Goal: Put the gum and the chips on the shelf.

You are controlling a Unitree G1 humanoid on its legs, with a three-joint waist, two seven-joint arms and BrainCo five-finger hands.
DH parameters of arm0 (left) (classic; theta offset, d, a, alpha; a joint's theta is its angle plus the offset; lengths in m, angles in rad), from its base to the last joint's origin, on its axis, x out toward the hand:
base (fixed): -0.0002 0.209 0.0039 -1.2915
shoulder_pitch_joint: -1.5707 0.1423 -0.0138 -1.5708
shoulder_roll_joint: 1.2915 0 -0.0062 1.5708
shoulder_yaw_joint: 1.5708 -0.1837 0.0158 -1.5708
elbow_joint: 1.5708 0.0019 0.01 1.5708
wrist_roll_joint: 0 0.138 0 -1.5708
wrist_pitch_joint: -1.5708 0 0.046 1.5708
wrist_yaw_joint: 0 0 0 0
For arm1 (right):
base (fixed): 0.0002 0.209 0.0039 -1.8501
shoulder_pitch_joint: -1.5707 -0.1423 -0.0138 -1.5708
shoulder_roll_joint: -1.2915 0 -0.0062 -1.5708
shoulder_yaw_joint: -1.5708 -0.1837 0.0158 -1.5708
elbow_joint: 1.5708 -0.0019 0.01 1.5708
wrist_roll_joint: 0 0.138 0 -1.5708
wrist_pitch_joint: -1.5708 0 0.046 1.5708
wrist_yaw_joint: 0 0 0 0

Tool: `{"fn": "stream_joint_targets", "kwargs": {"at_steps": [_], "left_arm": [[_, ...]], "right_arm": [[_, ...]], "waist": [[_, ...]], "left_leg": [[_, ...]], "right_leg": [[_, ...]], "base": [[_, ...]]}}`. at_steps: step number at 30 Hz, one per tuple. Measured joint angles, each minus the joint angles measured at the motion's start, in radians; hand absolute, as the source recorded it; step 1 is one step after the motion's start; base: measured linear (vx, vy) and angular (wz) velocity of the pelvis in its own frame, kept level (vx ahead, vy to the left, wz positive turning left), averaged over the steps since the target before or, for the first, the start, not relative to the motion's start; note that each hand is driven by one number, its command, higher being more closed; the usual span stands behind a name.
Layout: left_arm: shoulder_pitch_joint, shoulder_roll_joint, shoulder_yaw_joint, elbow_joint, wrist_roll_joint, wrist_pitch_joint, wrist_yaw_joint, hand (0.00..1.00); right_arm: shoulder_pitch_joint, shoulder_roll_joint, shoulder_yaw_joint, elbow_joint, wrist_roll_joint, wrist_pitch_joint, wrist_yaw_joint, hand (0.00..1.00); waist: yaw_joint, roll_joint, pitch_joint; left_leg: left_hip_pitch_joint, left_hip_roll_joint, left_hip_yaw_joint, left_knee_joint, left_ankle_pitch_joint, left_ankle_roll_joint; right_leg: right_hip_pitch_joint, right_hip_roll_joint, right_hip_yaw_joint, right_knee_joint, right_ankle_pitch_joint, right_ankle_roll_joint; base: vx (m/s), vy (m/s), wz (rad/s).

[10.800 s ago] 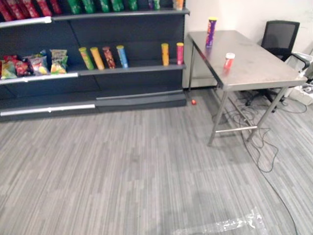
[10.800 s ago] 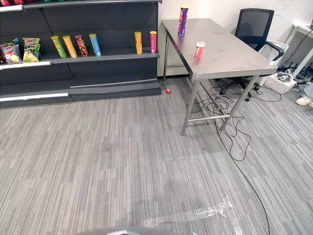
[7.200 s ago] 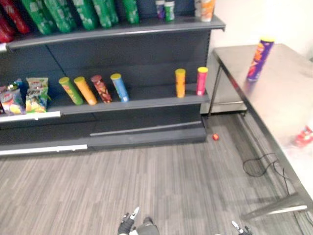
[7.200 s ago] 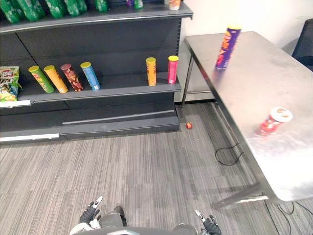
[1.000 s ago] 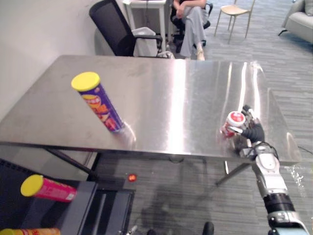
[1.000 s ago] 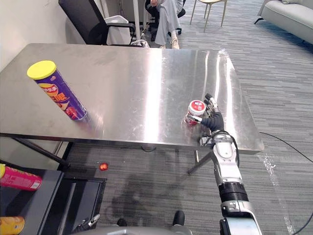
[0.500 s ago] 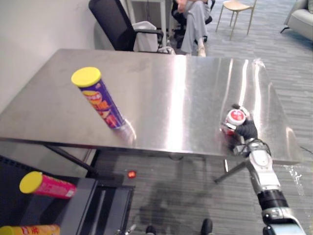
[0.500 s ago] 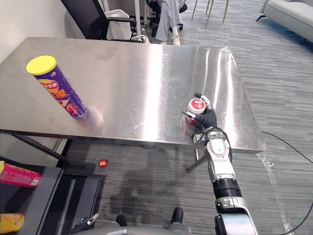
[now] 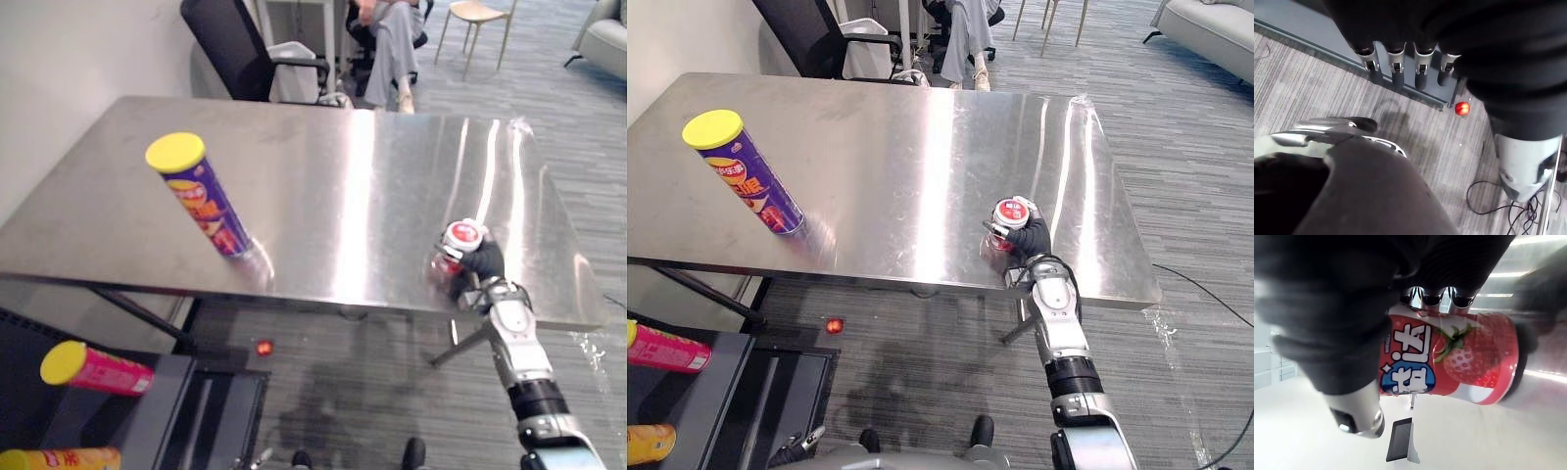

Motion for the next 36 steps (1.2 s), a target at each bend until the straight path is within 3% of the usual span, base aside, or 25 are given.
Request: {"fn": "stream_joint_targets", "kwargs": {"at_steps": [13,16,30,36], "left_arm": [[0.001,0.0,0.009,-0.002,0.008,0.001,0.01,0.0],[0.001,0.001,0.011,-0.002,0.009,0.001,0.01,0.0],[0.016,-0.003,0.047,0.001,0.009,0.021,-0.01,0.0],[0.012,-0.009,0.059,0.001,-0.009,0.022,-0.012,0.0]], "right_arm": [[0.131,-0.001,-0.121,-0.335,0.006,0.005,0.014,1.0],[0.156,-0.001,-0.122,-0.395,0.055,-0.005,0.031,1.0],[0.34,0.032,-0.207,-0.521,0.108,-0.019,0.065,1.0],[0.346,0.089,-0.176,-0.521,0.118,-0.022,0.062,1.0]], "waist": [[-0.004,0.0,0.003],[-0.004,0.001,0.002],[-0.009,0.002,-0.05],[-0.006,0.012,-0.023]], "left_leg": [[0.011,0.0,-0.047,0.013,0.001,0.002],[0.011,0.001,-0.045,0.016,0.001,0.002],[0.017,0.006,-0.019,0.021,0.004,0.003],[-0.036,0.032,-0.057,0.159,-0.051,0.001]], "right_leg": [[0.041,-0.003,-0.039,0.012,-0.001,0.001],[0.04,-0.003,-0.036,0.012,-0.002,0.001],[0.025,-0.001,-0.006,0.025,-0.002,0.001],[-0.001,-0.012,-0.022,0.173,-0.082,-0.006]], "base": [[-0.02,0.0,0.1],[-0.04,-0.012,-0.03],[-0.02,-0.004,-0.05],[-0.09,-0.004,0.12]]}}
